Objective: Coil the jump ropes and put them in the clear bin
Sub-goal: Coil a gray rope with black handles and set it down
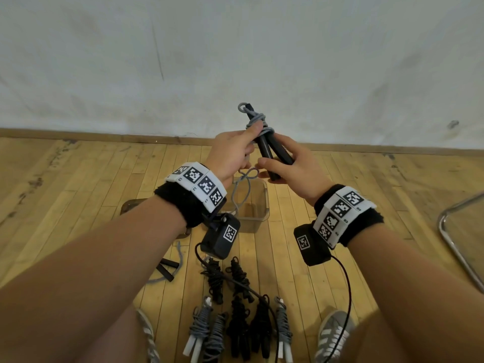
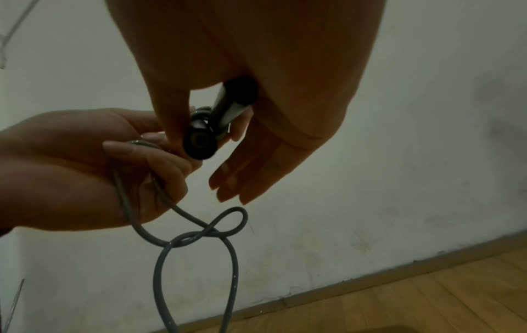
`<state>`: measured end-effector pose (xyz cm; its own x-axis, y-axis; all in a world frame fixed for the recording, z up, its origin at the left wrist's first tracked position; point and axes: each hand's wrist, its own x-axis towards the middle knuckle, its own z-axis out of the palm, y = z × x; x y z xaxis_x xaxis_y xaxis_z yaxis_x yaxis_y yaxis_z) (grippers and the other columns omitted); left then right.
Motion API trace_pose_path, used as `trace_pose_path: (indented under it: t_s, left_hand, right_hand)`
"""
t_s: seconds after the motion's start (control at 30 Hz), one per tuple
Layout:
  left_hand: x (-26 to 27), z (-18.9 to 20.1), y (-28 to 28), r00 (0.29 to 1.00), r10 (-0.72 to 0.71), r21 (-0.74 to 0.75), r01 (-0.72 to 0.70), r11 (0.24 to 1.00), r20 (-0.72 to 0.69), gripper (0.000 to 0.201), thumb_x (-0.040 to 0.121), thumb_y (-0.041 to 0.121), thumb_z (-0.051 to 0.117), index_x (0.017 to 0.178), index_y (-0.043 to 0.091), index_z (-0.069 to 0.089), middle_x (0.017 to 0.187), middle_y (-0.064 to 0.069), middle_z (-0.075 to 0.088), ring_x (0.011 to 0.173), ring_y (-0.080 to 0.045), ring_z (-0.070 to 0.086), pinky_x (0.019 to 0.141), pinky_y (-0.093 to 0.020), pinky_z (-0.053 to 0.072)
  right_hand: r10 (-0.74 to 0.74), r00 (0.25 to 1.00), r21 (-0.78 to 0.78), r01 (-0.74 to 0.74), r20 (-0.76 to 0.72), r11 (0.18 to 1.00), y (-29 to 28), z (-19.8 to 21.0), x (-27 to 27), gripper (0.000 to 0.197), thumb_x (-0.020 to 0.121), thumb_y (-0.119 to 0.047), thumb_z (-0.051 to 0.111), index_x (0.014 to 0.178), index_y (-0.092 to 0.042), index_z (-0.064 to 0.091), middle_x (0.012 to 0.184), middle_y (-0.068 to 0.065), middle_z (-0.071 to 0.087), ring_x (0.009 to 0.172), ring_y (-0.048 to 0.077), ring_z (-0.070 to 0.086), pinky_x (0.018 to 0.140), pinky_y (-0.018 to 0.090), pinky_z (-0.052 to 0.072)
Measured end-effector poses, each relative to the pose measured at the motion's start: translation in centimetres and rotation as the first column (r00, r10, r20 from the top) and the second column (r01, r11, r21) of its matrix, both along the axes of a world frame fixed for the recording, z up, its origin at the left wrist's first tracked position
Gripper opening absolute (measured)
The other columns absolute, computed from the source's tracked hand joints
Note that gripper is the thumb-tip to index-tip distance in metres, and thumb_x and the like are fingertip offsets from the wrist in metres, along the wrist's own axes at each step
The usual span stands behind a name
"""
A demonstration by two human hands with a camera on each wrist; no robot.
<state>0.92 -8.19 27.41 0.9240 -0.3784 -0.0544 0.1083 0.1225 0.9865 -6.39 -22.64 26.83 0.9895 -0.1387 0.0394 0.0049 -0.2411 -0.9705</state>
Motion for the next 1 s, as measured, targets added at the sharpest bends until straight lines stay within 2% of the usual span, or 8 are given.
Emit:
trace_pose_path:
  t_s: [0.13,0.3,0.47,0.6,0.7,0.77,0.9,1.0]
  left_hand:
    - [-0.1,0.0,-0.1,0.999,-0.029,-0.004,0.029,1.000,0.016,0.034,0.102,0.034,0.062,0.105,0.003,0.074,0.058,0.003,0.041,0.046,-0.014,0.045,0.051,-0.024,0.043]
    - [0.5,-0.2,0.3,0.995,-0.041,0.075,0.034,0.997,0.089,0.042,0.101,0.041,0.061,0.113,0.002,0.074,0.062,0.003,0.053,0.084,-0.018,0.069,0.078,-0.024,0.053]
    - [0.3,0.5,0.9,0.986,-0.068,0.182,0.040,0.982,0.151,0.035,0.101,0.042,0.062,0.106,0.011,0.077,0.069,-0.004,0.068,0.070,-0.024,0.075,0.067,-0.025,0.057]
    - [0.6,0.2,1.5,0.932,-0.090,0.422,-0.072,0.904,0.352,0.037,0.098,0.052,0.062,0.095,0.019,0.078,0.069,0.002,0.074,0.058,-0.009,0.070,0.065,-0.023,0.049]
    - [0.9,-0.2,1.6,0.919,-0.130,0.481,-0.072,0.874,0.374,0.027,0.098,0.042,0.066,0.095,0.019,0.080,0.063,0.008,0.071,0.055,0.005,0.062,0.060,-0.019,0.044]
    - [1.0,-0.4,1.6,0.930,-0.143,0.456,-0.029,0.890,0.339,0.020,0.098,0.031,0.068,0.096,0.015,0.079,0.063,0.007,0.069,0.055,0.002,0.063,0.063,-0.017,0.046]
    - [0.7,-0.1,1.2,0.979,-0.176,0.282,0.142,0.949,0.098,0.035,0.105,0.036,0.056,0.098,0.009,0.077,0.058,0.006,0.052,0.047,-0.011,0.050,0.075,-0.036,0.056]
    - [0.3,0.2,0.7,0.985,-0.173,0.231,0.166,0.959,0.009,0.046,0.103,0.044,0.056,0.109,0.003,0.076,0.057,0.008,0.040,0.043,-0.007,0.037,0.056,-0.024,0.052]
  right_hand:
    - [0.041,0.999,0.060,-0.041,0.007,0.997,0.1,-0.5,0.0,0.052,0.099,-0.010,0.063,0.143,-0.029,0.044,0.088,0.000,0.072,0.073,0.016,0.072,0.069,0.031,0.060]
    - [0.002,0.992,-0.111,0.012,0.126,0.994,-0.5,-0.3,0.2,0.053,0.100,-0.013,0.063,0.145,-0.032,0.042,0.086,-0.002,0.062,0.066,0.010,0.061,0.063,0.033,0.057]
    - [-0.035,0.986,-0.263,0.077,0.163,0.962,-0.9,-0.3,0.2,0.056,0.097,-0.016,0.065,0.145,-0.035,0.042,0.093,-0.006,0.065,0.066,0.011,0.063,0.066,0.043,0.062]
    - [-0.086,0.980,-0.342,0.144,0.180,0.928,-0.9,-0.6,0.3,0.057,0.096,-0.021,0.064,0.145,-0.039,0.041,0.100,-0.010,0.065,0.075,0.015,0.066,0.073,0.049,0.061]
    - [-0.182,0.966,-0.365,0.238,0.182,0.900,-1.5,-0.4,0.4,0.057,0.098,-0.022,0.060,0.147,-0.041,0.036,0.097,-0.006,0.065,0.073,0.024,0.066,0.070,0.049,0.060]
    - [-0.178,0.969,-0.424,0.236,0.171,0.874,-1.8,-0.2,0.4,0.059,0.100,-0.023,0.058,0.151,-0.039,0.032,0.096,-0.006,0.064,0.068,0.020,0.064,0.063,0.041,0.056]
    - [-0.181,0.972,-0.513,0.233,0.150,0.826,-1.9,-0.4,0.2,0.058,0.102,-0.024,0.055,0.153,-0.036,0.029,0.099,-0.003,0.061,0.065,0.013,0.060,0.057,0.028,0.044]
    - [-0.202,0.969,-0.527,0.248,0.145,0.813,-2.0,-0.6,0.3,0.055,0.103,-0.025,0.052,0.152,-0.036,0.029,0.095,-0.005,0.061,0.067,0.014,0.060,0.060,0.031,0.047]
